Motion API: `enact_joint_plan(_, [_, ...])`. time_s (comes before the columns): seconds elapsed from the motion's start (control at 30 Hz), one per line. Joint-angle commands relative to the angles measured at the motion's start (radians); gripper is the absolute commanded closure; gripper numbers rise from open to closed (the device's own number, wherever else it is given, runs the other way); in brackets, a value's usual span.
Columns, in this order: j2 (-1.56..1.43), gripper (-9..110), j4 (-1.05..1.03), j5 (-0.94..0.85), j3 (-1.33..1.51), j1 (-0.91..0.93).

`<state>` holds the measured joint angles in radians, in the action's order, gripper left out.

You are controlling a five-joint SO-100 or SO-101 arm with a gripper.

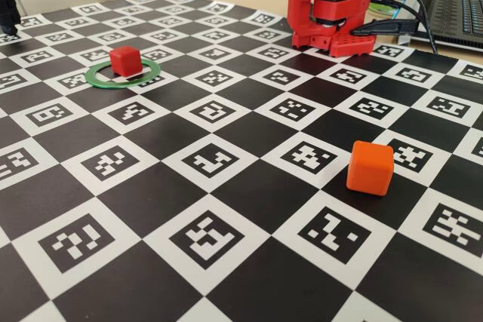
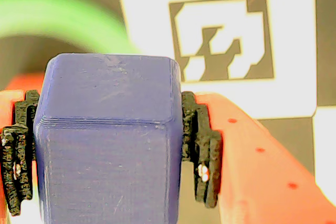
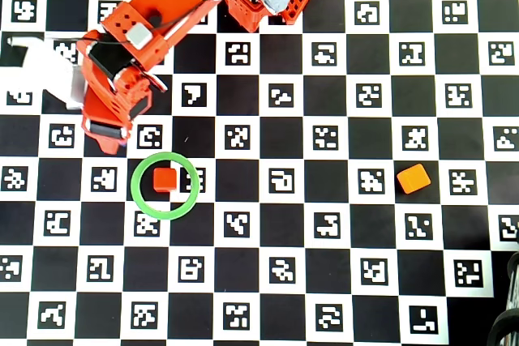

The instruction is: Grab the red cube then put it in the green circle then put the blue cube on top and finally the orange cube on top

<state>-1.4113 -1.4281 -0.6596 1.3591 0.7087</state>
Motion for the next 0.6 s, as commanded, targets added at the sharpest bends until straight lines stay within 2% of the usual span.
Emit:
enact_joint_plan(0.0, [-0.009,93,-0.04,-0.011,-0.13,-0.084])
enact_joint_plan(0.3, [0.029,93,-0.031,0.067,-0.13,-0.193])
enact_joint_plan(0.57, [0.084,93,0.044,0.055,-0.092,-0.199])
